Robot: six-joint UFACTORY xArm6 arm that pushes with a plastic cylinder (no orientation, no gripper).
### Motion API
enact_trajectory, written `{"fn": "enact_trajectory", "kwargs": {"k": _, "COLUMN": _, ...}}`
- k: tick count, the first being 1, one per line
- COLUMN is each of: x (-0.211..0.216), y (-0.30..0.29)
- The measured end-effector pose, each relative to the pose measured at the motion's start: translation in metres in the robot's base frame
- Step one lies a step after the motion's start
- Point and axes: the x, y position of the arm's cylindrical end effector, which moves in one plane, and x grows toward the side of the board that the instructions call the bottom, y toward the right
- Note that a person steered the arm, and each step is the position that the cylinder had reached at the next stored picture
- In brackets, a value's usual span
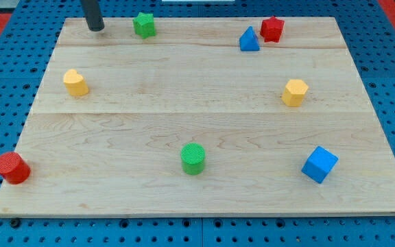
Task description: Move green star into red star
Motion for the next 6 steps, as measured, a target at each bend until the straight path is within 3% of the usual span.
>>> {"fn": "enact_trajectory", "kwargs": {"k": 1, "x": 0.001, "y": 0.120}}
{"fn": "enact_trajectory", "kwargs": {"k": 3, "x": 0.006, "y": 0.194}}
{"fn": "enact_trajectory", "kwargs": {"k": 4, "x": 0.046, "y": 0.293}}
{"fn": "enact_trajectory", "kwargs": {"k": 5, "x": 0.077, "y": 0.203}}
{"fn": "enact_trajectory", "kwargs": {"k": 6, "x": 0.116, "y": 0.264}}
